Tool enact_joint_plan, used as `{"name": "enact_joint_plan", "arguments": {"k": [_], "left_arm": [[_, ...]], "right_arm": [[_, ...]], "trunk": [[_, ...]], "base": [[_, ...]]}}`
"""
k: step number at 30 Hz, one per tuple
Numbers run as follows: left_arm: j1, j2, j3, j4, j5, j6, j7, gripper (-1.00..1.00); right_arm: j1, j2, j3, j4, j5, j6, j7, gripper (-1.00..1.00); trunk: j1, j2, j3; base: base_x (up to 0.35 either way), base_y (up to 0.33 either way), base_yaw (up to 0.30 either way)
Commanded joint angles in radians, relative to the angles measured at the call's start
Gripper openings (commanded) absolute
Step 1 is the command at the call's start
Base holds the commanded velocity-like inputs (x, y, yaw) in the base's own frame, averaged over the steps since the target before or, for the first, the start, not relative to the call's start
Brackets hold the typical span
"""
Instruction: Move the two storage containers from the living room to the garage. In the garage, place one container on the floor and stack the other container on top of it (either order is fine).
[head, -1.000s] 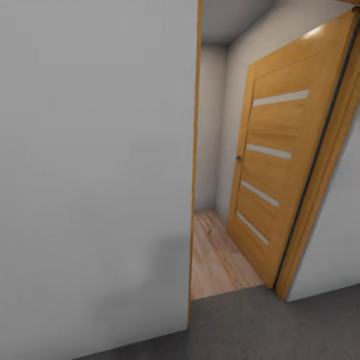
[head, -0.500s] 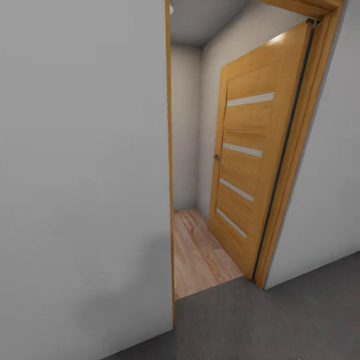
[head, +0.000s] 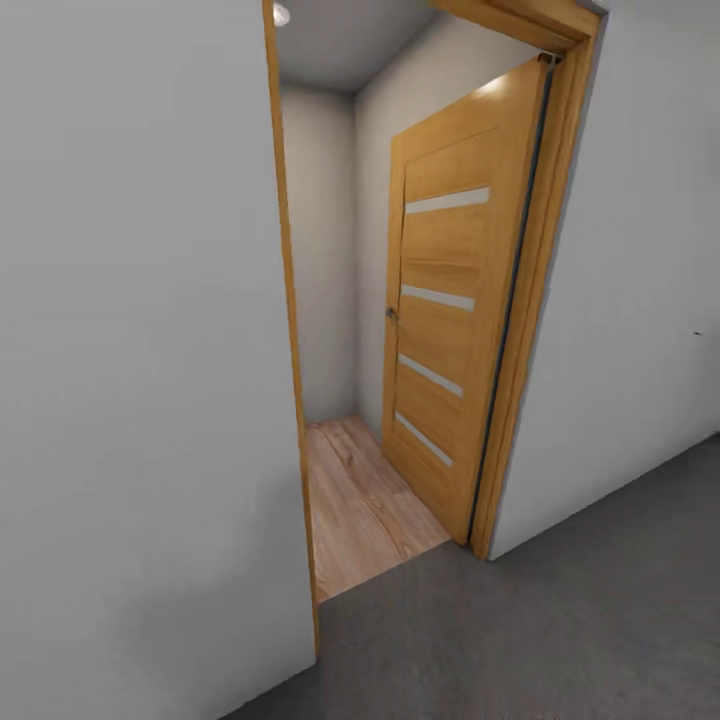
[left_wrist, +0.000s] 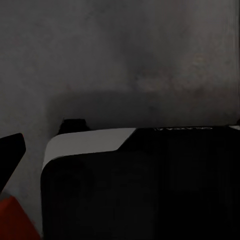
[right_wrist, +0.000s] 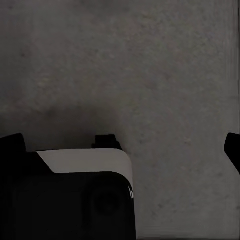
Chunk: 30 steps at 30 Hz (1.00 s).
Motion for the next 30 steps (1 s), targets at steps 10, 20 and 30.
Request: {"name": "enact_joint_plan", "arguments": {"k": [10, 20, 30], "left_arm": [[0.060, 0.004, 0.001, 0.000, 0.010, -0.095, 0.003, 1.00], [0.063, 0.016, 0.001, 0.000, 0.012, -0.106, 0.005, 1.00], [0.063, 0.017, 0.001, -0.001, 0.012, -0.106, 0.005, 1.00]], "right_arm": [[-0.001, 0.001, 0.008, 0.003, -0.009, -0.005, 0.000, 1.00], [-0.001, 0.001, 0.008, 0.003, -0.009, -0.005, 0.000, 1.00], [-0.001, 0.001, 0.008, 0.003, -0.009, -0.005, 0.000, 1.00]], "trunk": [[0.000, -0.001, -0.001], [0.000, -0.001, -0.001], [0.000, -0.001, -0.001]], "base": [[0.000, 0.000, -0.271], [0.000, 0.000, -0.268], [0.000, 0.000, -0.248]]}}
